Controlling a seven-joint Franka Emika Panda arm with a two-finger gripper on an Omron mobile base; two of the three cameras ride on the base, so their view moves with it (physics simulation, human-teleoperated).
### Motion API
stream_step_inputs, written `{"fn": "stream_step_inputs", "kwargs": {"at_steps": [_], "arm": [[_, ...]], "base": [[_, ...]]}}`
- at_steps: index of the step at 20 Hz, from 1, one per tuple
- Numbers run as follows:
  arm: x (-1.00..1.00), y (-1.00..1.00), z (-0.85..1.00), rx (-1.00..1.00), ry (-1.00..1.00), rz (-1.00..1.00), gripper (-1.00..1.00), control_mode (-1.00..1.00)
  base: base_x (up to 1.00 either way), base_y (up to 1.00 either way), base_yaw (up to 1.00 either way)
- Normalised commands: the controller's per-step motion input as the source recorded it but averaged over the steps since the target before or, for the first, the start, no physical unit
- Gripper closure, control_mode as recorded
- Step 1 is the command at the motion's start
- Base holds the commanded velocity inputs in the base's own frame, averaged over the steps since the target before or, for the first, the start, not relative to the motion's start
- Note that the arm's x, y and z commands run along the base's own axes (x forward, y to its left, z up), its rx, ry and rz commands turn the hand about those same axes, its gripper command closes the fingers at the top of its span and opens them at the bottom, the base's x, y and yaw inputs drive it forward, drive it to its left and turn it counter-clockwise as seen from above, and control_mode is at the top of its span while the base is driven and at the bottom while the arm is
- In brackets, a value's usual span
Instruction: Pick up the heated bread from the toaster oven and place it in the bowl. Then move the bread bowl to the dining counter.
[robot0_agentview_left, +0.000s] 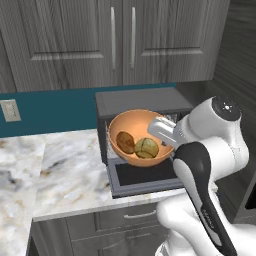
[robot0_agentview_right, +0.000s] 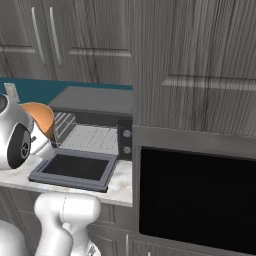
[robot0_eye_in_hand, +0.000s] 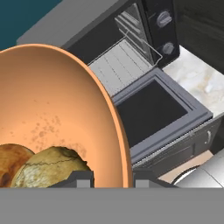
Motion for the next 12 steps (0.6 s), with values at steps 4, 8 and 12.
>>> {"fn": "stream_step_inputs", "kwargs": {"at_steps": [4,8,12], "arm": [[0.0,-0.06,0.0,0.0,-0.01,0.0,1.0,-1.0],[0.0,0.0,0.0,0.0,0.0,0.0,1.0,1.0],[0.0,0.0,0.0,0.0,0.0,0.0,1.0,1.0]], "base": [[0.0,0.0,0.0],[-0.38,-0.16,0.0],[-0.81,-0.64,0.1]]}}
